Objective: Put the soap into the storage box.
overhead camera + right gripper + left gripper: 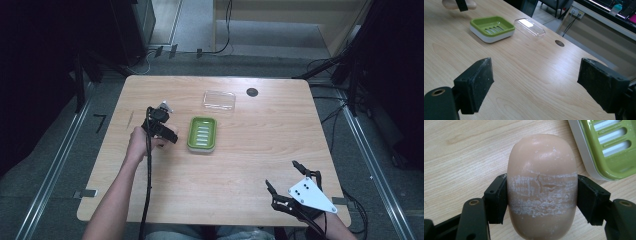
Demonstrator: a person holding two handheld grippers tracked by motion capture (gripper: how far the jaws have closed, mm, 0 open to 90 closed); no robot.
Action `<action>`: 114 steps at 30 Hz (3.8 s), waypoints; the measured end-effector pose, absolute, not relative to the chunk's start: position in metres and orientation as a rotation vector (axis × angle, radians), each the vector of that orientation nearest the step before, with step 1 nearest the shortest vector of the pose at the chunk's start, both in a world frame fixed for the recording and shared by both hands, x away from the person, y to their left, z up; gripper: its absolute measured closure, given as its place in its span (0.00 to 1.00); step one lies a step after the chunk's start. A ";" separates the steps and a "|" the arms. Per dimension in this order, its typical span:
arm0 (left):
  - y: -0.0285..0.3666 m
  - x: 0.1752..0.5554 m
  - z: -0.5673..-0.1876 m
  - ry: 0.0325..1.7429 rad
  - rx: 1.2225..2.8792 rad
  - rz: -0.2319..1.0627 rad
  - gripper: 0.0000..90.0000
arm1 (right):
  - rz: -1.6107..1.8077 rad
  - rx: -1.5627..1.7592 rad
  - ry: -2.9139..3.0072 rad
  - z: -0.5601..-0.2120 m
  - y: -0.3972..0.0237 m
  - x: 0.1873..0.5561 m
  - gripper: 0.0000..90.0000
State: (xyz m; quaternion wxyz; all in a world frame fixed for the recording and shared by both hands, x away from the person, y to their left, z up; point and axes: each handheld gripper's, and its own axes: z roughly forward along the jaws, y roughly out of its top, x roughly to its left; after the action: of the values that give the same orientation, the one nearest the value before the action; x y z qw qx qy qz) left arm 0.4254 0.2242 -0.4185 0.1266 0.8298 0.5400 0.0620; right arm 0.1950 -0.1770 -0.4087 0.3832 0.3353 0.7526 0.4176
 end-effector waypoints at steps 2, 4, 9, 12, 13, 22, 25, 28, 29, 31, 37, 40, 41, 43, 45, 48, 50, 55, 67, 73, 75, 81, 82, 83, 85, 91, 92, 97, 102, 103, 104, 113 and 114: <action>0.224 0.425 -0.418 1.567 2.415 0.178 0.38 | 1.065 0.849 1.922 -0.409 -0.177 0.195 0.14; 0.223 0.425 -0.417 1.563 2.411 0.177 0.38 | 1.065 0.853 1.921 -0.409 -0.177 0.195 0.15; 0.217 0.426 -0.412 1.550 2.406 0.179 0.38 | 1.065 0.855 1.917 -0.409 -0.177 0.195 0.15; 0.213 0.427 -0.412 1.538 2.411 0.178 0.38 | 1.064 0.861 1.916 -0.409 -0.177 0.195 0.15; 0.210 0.427 -0.410 1.530 2.410 0.175 0.38 | 1.065 0.860 1.916 -0.409 -0.178 0.195 0.15; 0.202 0.430 -0.407 1.505 2.403 0.184 0.38 | 1.064 0.870 1.918 -0.409 -0.178 0.196 0.15; 0.200 0.431 -0.407 1.506 2.395 0.183 0.38 | 1.073 0.878 1.916 -0.409 -0.179 0.196 0.15; 0.199 0.431 -0.406 1.505 2.390 0.192 0.38 | 1.072 0.880 1.914 -0.409 -0.179 0.196 0.15; 0.199 0.431 -0.406 1.505 2.387 0.193 0.38 | 1.071 0.879 1.920 -0.409 -0.179 0.196 0.15; 0.199 0.431 -0.404 1.505 2.385 0.196 0.38 | 1.070 0.877 1.922 -0.409 -0.179 0.196 0.14; 0.195 0.431 -0.403 1.495 2.379 0.200 0.38 | 1.064 0.880 1.929 -0.409 -0.180 0.195 0.14; 0.193 0.431 -0.401 1.488 2.380 0.200 0.38 | 1.063 0.884 1.922 -0.409 -0.181 0.195 0.15; 0.192 0.431 -0.401 1.486 2.378 0.202 0.38 | 1.064 0.893 1.918 -0.409 -0.182 0.195 0.15; 0.190 0.431 -0.401 1.478 2.379 0.203 0.38 | 1.074 0.898 1.908 -0.409 -0.183 0.194 0.15; 0.187 0.432 -0.401 1.472 2.382 0.200 0.38 | 1.073 0.906 1.903 -0.409 -0.184 0.195 0.15; 0.184 0.433 -0.402 1.466 2.385 0.194 0.38 | 1.073 0.911 1.897 -0.409 -0.185 0.193 0.15; 0.182 0.433 -0.403 1.458 2.389 0.192 0.38 | 1.078 0.924 1.879 -0.409 -0.186 0.193 0.15; 0.175 0.435 -0.402 1.446 2.391 0.197 0.38 | 1.076 0.947 1.852 -0.410 -0.190 0.191 0.15; 0.160 0.440 -0.404 1.436 2.391 0.207 0.38 | 1.045 0.955 1.857 -0.411 -0.194 0.186 0.15; 0.152 0.443 -0.405 1.437 2.373 0.188 0.38 | 1.035 0.965 1.854 -0.412 -0.197 0.183 0.15; 0.148 0.444 -0.406 1.445 2.369 0.193 0.38 | 1.030 0.972 1.849 -0.412 -0.198 0.182 0.15; 0.137 0.446 -0.411 1.460 2.356 0.201 0.38 | 1.023 0.984 1.836 -0.412 -0.202 0.178 0.15; 0.136 0.447 -0.412 1.463 2.347 0.210 0.38 | 1.019 0.985 1.837 -0.412 -0.203 0.178 0.15; 0.135 0.447 -0.413 1.468 2.333 0.203 0.37 | 1.016 0.984 1.836 -0.412 -0.203 0.177 0.15; 0.131 0.447 -0.415 1.468 2.333 0.198 0.38 | 1.016 0.984 1.835 -0.412 -0.204 0.177 0.15; 0.125 0.448 -0.423 1.490 2.307 0.190 0.37 | 1.012 0.985 1.827 -0.412 -0.206 0.175 0.15; 0.125 0.448 -0.423 1.496 2.292 0.181 0.37 | 1.010 0.994 1.825 -0.412 -0.206 0.174 0.15; 0.123 0.447 -0.426 1.521 2.263 0.223 0.37 | 1.011 0.996 1.824 -0.413 -0.207 0.174 0.15; 0.120 0.446 -0.430 1.526 2.277 0.231 0.37 | 1.013 0.990 1.827 -0.412 -0.206 0.174 0.15; 0.120 0.447 -0.431 1.528 2.276 0.233 0.37 | 1.014 0.985 1.827 -0.413 -0.206 0.175 0.15; 0.120 0.447 -0.431 1.528 2.277 0.229 0.37 | 1.012 0.983 1.827 -0.413 -0.206 0.175 0.15; 0.118 0.447 -0.437 1.540 2.268 0.253 0.37 | 1.011 0.986 1.827 -0.413 -0.205 0.175 0.15; 0.118 0.447 -0.437 1.542 2.274 0.250 0.37 | 1.011 0.987 1.827 -0.413 -0.205 0.175 0.15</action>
State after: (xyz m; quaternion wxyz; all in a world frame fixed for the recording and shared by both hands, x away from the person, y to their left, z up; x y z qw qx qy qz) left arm 0.4471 0.1185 -0.4372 0.1899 0.8093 0.5487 0.0890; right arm 0.1747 -0.2054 -0.4126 0.4042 0.3907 0.7237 0.4002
